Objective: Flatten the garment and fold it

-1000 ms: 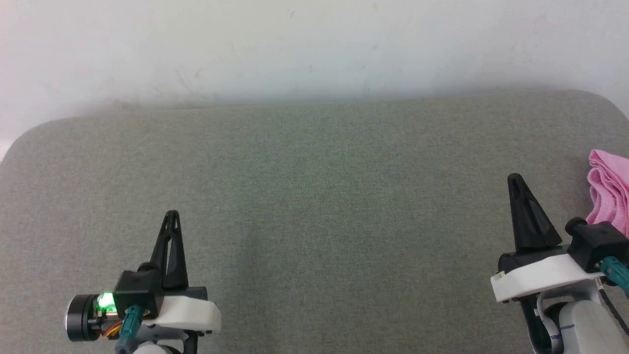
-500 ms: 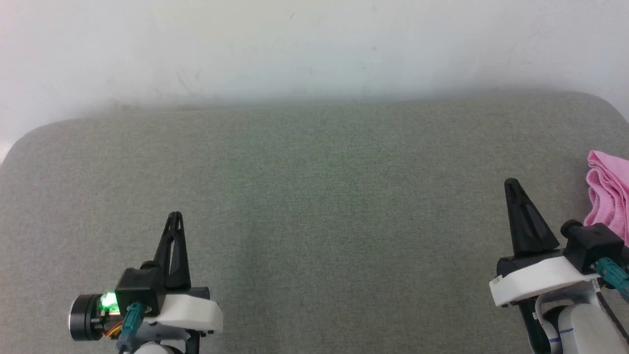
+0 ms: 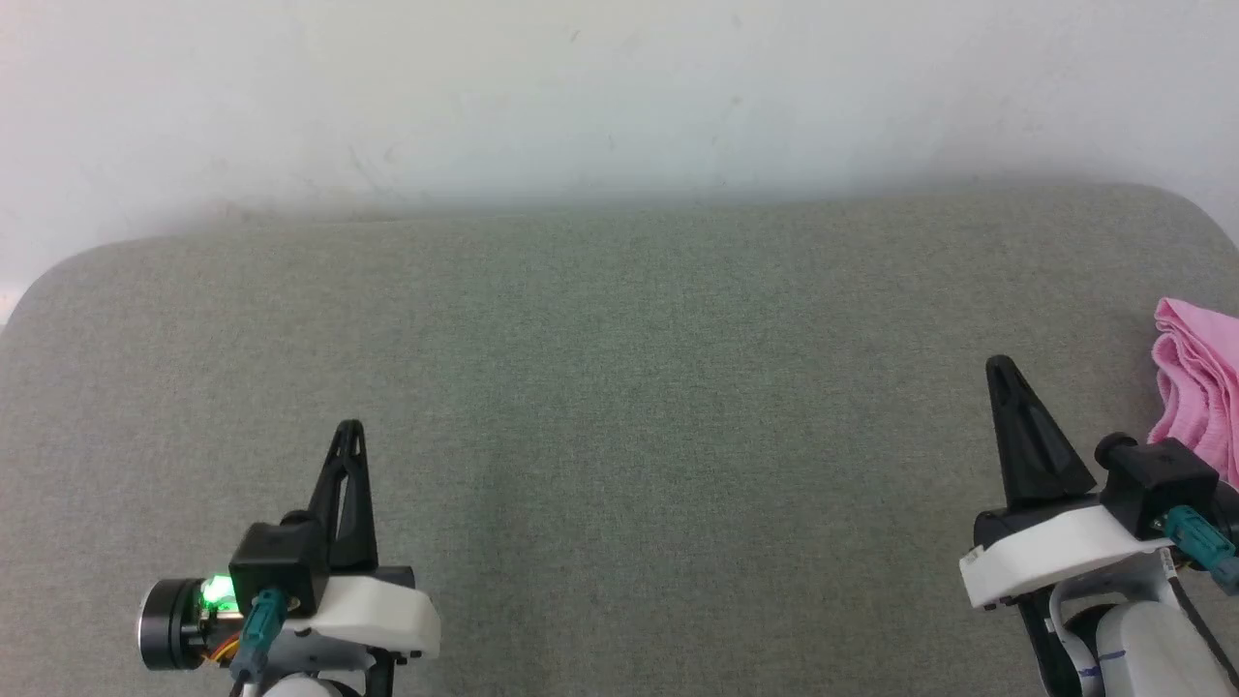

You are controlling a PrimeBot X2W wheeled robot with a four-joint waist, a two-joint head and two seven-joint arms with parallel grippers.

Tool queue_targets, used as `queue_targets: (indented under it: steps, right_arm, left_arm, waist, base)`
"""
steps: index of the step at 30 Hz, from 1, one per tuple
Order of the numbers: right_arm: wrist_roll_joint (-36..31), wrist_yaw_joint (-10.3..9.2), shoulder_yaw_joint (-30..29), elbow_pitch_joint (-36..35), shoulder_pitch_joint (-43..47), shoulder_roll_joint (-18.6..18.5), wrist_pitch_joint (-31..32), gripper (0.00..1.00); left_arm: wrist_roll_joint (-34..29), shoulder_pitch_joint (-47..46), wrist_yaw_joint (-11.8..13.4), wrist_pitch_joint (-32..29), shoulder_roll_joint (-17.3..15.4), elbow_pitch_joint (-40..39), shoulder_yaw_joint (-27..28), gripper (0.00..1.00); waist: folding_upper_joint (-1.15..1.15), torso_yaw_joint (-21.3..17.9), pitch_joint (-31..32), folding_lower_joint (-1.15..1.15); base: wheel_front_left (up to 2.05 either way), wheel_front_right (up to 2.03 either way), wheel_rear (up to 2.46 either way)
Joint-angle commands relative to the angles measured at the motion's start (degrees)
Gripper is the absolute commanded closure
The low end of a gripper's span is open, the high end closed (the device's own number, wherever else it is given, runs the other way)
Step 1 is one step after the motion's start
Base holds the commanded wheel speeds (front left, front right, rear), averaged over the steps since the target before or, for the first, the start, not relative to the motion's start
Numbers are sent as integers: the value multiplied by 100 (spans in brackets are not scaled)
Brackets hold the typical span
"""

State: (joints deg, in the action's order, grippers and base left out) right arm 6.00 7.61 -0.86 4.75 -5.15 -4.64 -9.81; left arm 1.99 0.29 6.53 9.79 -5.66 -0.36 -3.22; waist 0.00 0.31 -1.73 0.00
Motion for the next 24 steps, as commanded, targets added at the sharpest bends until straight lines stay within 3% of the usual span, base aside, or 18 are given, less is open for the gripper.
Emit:
queue_targets:
  steps: [1, 24]
  right_arm:
    - [-46, -4, 17, -32, 97, 27, 32, 100]
    - [-203, -6, 37, -158, 216, 70, 301, 100]
  left_arm:
    - [-41, -10, -46, -31, 19, 12, 40, 100]
    - [-86, -15, -219, -300, 93, 19, 120, 100]
  waist:
    - [0, 0, 2, 0]
    - [0, -9, 50, 0]
  base:
    - [0, 0, 0]
    - [0, 0, 0]
